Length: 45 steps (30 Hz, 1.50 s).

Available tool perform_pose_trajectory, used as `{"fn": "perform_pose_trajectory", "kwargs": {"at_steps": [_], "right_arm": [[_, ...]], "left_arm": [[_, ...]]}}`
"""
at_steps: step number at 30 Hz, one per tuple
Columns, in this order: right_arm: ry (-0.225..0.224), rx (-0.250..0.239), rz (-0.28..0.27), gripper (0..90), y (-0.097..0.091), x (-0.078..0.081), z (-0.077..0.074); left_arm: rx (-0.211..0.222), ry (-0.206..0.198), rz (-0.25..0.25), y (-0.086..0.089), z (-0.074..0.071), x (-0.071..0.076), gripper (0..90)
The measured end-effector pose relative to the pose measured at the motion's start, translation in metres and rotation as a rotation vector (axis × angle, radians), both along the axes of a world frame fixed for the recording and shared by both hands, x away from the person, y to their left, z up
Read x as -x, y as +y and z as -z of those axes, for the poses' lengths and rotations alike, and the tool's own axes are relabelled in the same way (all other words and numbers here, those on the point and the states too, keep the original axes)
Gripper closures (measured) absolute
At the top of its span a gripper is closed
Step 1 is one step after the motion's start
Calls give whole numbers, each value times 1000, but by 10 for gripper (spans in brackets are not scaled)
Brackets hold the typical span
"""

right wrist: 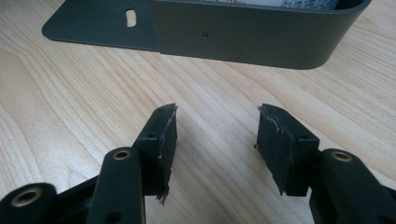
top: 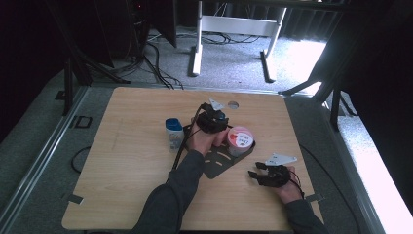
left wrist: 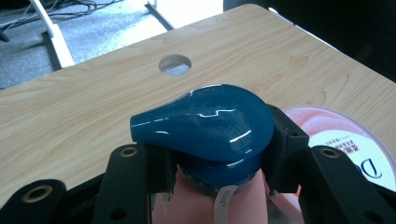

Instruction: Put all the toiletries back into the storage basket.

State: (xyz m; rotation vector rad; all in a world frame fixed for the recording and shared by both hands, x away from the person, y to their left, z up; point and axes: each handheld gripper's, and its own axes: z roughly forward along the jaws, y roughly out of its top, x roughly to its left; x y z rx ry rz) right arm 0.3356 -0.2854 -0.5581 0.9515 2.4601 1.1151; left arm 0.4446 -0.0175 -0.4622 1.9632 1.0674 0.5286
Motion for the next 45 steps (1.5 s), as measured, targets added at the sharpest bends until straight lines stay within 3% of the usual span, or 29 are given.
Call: {"fn": "perform_pose_trajectory", "kwargs": {"at_steps": [33,45], "right_arm": [[1,1,-3,473,0,0,0],[-2,2,-4,472,0,0,0]], "left_arm": [[40,-3,-52,-12,2,-7,529],[32,-5,-28,-10,3,-7,524]]}}
